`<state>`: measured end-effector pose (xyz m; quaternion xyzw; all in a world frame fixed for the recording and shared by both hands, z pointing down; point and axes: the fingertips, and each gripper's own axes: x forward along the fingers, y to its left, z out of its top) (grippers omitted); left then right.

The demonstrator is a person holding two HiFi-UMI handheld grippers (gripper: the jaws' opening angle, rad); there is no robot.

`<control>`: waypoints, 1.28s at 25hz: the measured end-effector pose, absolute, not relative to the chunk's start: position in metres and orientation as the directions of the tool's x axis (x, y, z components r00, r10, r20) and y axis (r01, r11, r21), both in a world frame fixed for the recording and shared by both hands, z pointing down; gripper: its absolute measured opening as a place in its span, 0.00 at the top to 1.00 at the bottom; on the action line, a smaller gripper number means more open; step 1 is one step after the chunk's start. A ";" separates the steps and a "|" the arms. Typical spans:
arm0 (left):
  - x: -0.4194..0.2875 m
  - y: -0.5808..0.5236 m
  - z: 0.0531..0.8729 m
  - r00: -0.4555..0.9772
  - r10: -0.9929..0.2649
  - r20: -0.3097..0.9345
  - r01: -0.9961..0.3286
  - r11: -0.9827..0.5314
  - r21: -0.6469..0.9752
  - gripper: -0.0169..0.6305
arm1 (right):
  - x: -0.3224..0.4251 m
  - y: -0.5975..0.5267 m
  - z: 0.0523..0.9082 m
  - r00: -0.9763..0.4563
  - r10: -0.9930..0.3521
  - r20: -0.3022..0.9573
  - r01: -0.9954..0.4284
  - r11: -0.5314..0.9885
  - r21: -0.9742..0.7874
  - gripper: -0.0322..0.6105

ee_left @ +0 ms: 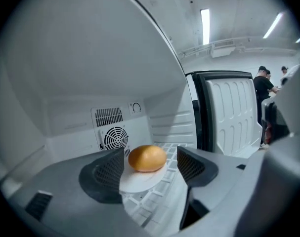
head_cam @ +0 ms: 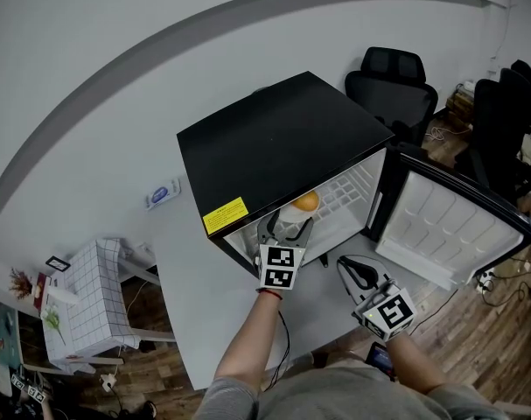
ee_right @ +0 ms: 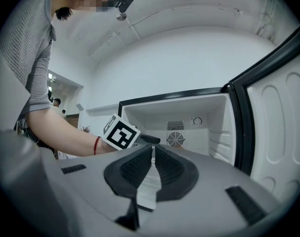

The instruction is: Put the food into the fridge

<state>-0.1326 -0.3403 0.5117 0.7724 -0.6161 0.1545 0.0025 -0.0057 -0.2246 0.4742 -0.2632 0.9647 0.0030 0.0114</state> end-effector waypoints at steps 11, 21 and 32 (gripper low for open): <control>-0.121 -0.277 0.494 0.252 -0.959 0.128 -0.960 -0.265 -0.096 0.60 | -0.010 -0.203 0.465 -0.857 -0.514 -0.036 -0.515 0.857 0.013 0.93; -0.119 -0.247 0.484 0.267 -0.960 0.081 -0.959 -0.273 -0.071 0.96 | -0.009 -0.183 0.459 -0.852 -0.522 -0.038 -0.523 0.852 0.030 0.93; -0.108 -0.212 0.473 0.307 -0.950 0.046 -0.948 -0.310 -0.069 0.96 | -0.010 -0.166 0.456 -0.846 -0.531 -0.037 -0.533 0.846 0.036 0.93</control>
